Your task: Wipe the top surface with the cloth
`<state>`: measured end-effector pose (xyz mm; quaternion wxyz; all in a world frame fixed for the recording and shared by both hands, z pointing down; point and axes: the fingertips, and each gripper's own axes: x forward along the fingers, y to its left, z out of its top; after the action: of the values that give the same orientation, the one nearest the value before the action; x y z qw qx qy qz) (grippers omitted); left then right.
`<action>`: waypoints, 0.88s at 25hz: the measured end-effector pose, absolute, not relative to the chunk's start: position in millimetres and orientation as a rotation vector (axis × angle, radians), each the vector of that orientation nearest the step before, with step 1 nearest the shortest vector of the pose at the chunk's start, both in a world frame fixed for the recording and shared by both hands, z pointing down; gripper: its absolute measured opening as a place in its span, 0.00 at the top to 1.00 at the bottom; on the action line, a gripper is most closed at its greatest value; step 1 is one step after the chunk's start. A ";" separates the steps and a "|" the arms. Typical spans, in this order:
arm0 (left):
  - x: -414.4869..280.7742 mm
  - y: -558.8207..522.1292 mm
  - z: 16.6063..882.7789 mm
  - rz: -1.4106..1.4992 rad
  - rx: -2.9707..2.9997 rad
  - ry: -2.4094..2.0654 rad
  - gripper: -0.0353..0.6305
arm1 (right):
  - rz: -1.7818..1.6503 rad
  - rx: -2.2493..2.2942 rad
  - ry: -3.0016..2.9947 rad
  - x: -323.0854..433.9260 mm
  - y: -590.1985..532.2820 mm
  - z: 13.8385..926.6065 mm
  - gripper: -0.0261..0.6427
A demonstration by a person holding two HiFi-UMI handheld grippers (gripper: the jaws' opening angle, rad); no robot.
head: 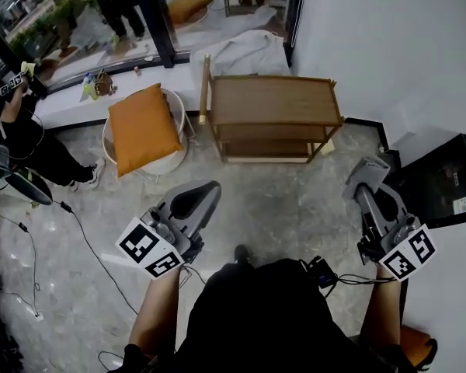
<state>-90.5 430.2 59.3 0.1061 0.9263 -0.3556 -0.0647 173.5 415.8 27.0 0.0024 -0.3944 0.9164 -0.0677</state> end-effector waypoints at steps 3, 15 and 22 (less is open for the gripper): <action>-72.8 453.9 52.9 -0.170 2.779 -1.024 0.93 | -0.181 -1.123 2.943 159.2 436.8 29.1 0.91; 48.6 565.3 80.2 -0.006 2.764 -0.827 0.93 | -0.369 -0.784 3.021 196.1 565.8 61.2 0.91; 61.9 590.3 80.4 0.019 2.814 -0.749 0.93 | -0.338 -0.782 3.033 188.7 579.0 62.6 0.91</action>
<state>61.9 590.3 80.4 0.1145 0.9600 -0.2555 0.0064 188.7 579.0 62.6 -0.0042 -0.2483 0.9627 -0.1072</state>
